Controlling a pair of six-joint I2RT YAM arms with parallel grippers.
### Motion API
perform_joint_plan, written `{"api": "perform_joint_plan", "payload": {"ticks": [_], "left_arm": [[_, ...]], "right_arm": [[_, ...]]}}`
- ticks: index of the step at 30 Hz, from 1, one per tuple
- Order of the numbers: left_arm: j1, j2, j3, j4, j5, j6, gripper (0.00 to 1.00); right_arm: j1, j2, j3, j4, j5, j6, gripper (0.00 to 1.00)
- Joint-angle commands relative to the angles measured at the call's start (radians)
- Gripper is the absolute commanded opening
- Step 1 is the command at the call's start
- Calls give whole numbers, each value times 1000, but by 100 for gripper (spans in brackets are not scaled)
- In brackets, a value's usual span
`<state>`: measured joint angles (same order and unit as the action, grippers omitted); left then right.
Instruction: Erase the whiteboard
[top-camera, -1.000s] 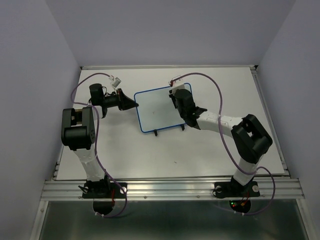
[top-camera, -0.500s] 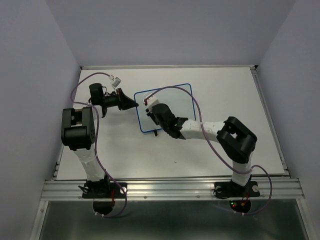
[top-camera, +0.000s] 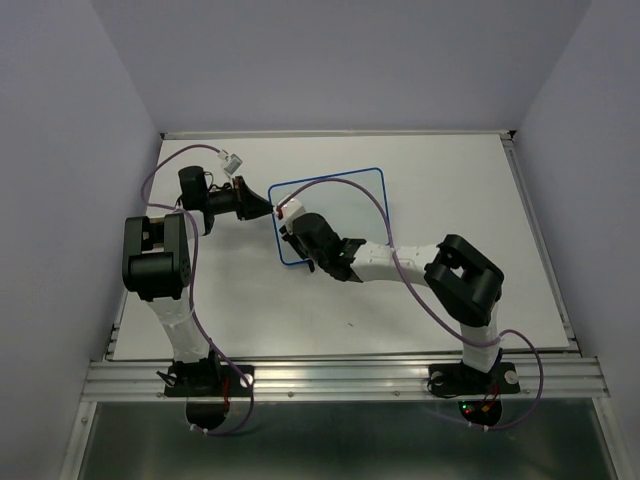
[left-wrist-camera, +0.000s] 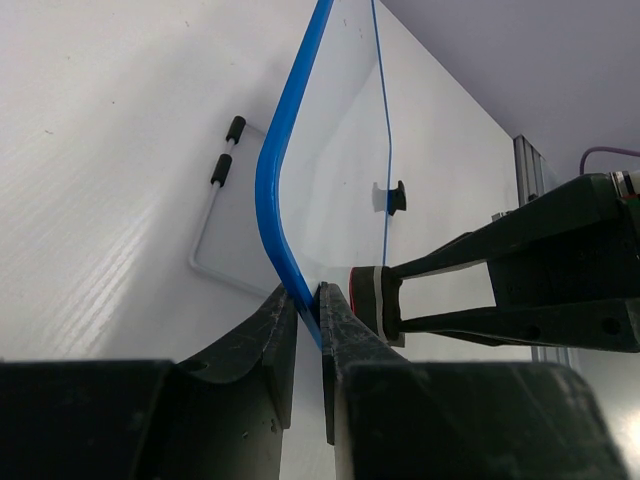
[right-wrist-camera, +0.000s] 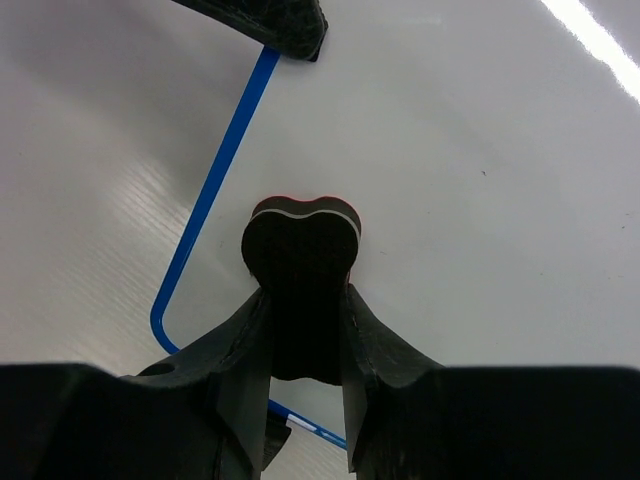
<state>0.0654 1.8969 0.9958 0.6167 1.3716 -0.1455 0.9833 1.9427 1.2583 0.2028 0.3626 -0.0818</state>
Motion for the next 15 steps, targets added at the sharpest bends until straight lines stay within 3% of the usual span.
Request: {"api": "perform_joint_plan", "payload": {"ticks": [1,8,15], "left_arm": [[-7,-2,29,20,14,83,0],[-7,-1,30,18,14,84,0],[-7,2,37,9,15,89,0]], "right_arm": [[-9,16,46,-29,104,63,1],[-99,-40,46,-46,260,140,1],[-225,-112,-3,-63,288,192,1]]}}
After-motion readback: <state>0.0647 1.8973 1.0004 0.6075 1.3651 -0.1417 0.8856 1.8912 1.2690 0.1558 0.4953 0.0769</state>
